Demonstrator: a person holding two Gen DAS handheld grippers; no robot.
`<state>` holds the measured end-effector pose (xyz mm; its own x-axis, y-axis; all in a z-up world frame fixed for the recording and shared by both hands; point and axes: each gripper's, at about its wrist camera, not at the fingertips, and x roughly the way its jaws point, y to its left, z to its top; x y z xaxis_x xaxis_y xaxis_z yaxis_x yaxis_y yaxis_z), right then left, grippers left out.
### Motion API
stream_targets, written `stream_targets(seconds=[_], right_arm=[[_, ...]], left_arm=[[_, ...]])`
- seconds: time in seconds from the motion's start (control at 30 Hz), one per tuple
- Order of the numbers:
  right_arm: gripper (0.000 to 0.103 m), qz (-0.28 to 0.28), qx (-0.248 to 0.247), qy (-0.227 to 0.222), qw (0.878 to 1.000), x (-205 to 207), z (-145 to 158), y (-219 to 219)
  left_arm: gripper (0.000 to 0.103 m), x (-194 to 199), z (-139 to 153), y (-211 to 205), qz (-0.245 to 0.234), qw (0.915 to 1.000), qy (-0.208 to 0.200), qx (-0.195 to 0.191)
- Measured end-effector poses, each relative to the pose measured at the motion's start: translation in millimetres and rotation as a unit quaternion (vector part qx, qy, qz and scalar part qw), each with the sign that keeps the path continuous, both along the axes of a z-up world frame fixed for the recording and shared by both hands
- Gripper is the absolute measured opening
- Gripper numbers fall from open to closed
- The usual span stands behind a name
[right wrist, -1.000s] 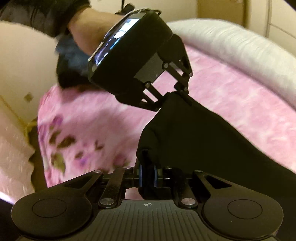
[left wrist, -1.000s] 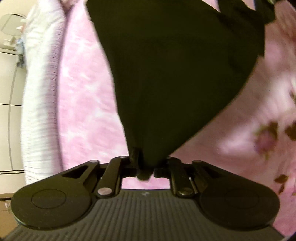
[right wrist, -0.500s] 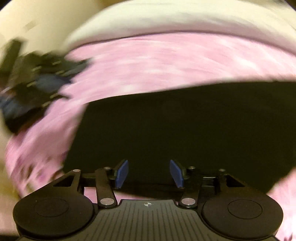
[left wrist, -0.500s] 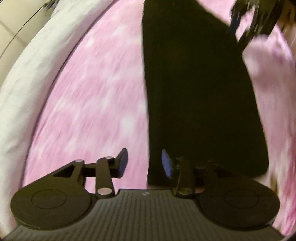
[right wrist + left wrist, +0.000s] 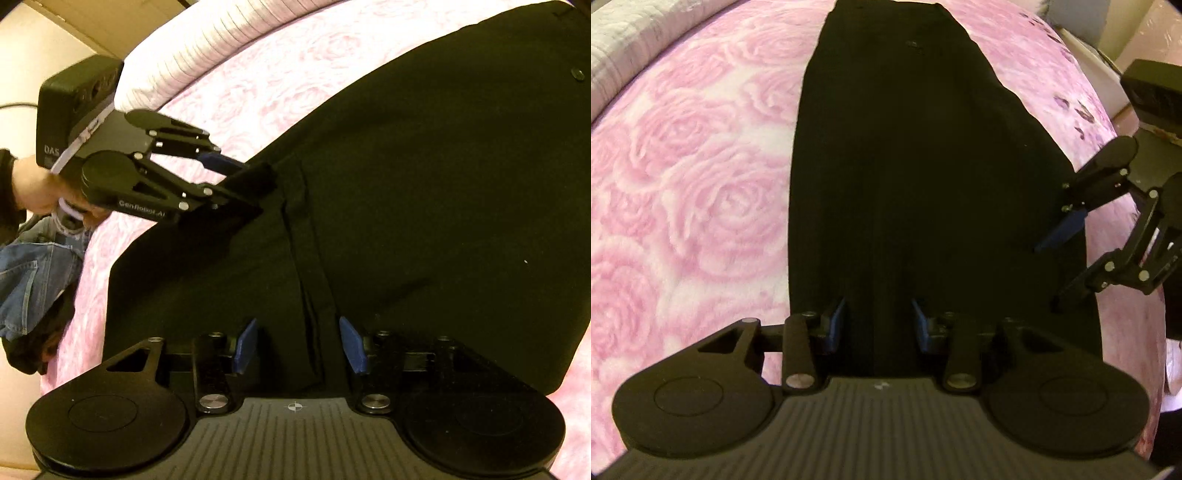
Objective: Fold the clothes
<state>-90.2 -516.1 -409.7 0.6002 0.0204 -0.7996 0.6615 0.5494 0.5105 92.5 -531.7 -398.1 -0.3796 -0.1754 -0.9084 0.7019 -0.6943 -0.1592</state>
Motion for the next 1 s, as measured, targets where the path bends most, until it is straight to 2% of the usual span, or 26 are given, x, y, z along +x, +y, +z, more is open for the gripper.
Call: stream_targets(seconds=[0.1,0.13,0.17,0.2,0.23,0.3,0.37,0.47,0.57,0.63,0.67,0.7,0.73,0.77,0.8,0.87,0.93,1.0], right_arm=[[0.053,0.011,-0.005,0.004,1.0,3,-1,-3],[0.049,0.013,-0.009,0.009,1.0,4,-1,-3],[0.029,0.012,-0.012,0.021,1.0,5,-3,-5],[0.016,0.01,-0.015,0.033,0.999,5,-5,-7],[0.014,0.003,0.0,0.03,1.0,3,-5,-11],[0.007,-0.001,0.016,0.024,1.0,-1,1,-17],[0.007,0.018,-0.01,0.02,1.0,2,19,-16],[0.006,0.023,-0.05,0.005,0.998,7,44,-21],[0.007,0.014,-0.051,0.017,0.998,18,27,-32],[0.007,0.011,-0.048,0.032,0.998,26,9,-38],[0.011,0.01,-0.045,0.039,0.998,28,3,-39],[0.014,0.01,-0.042,0.047,0.998,30,-3,-40],[0.016,0.012,-0.059,0.057,0.997,29,2,-36],[0.029,0.014,-0.078,0.068,0.995,28,7,-32],[0.037,0.017,-0.097,0.078,0.992,27,13,-27],[0.038,0.031,-0.127,0.088,0.988,28,29,-9],[0.038,0.051,-0.155,0.093,0.982,32,45,13],[0.04,0.095,-0.161,0.072,0.98,44,58,43]], left_arm=[[0.032,-1,-9,1,-0.01,0.9999,-0.011,0.008],[0.031,-1,-10,0,-0.006,0.9999,-0.008,0.012],[0.025,0,-9,-1,0.0,0.9998,-0.004,0.018],[0.008,1,-7,-2,0.005,0.9997,0.001,0.023],[0.004,2,-4,-2,0.01,0.9996,0.006,0.027],[0.003,6,11,3,0.008,0.9997,0.016,0.014],[0.003,14,29,5,0.022,0.9994,0.027,-0.001],[0.004,27,34,-2,0.05,0.9981,0.033,-0.016],[0.005,29,7,-18,0.068,0.9974,0.022,0.0],[0.013,31,-10,-23,0.082,0.9962,0.024,0.014],[0.013,33,-16,-26,0.09,0.9953,0.027,0.02],[0.014,37,-14,-25,0.103,0.994,0.032,0.021],[0.025,41,-10,-21,0.119,0.9925,0.026,0.013],[0.03,46,-4,-17,0.134,0.9908,0.019,0.005],[0.033,52,4,-10,0.144,0.9895,0.011,-0.005],[0.033,68,18,7,0.155,0.9877,0.005,-0.02],[0.03,88,32,31,0.17,0.9845,-0.018,-0.039],[0.03,106,46,59,0.173,0.982,-0.045,-0.06]])
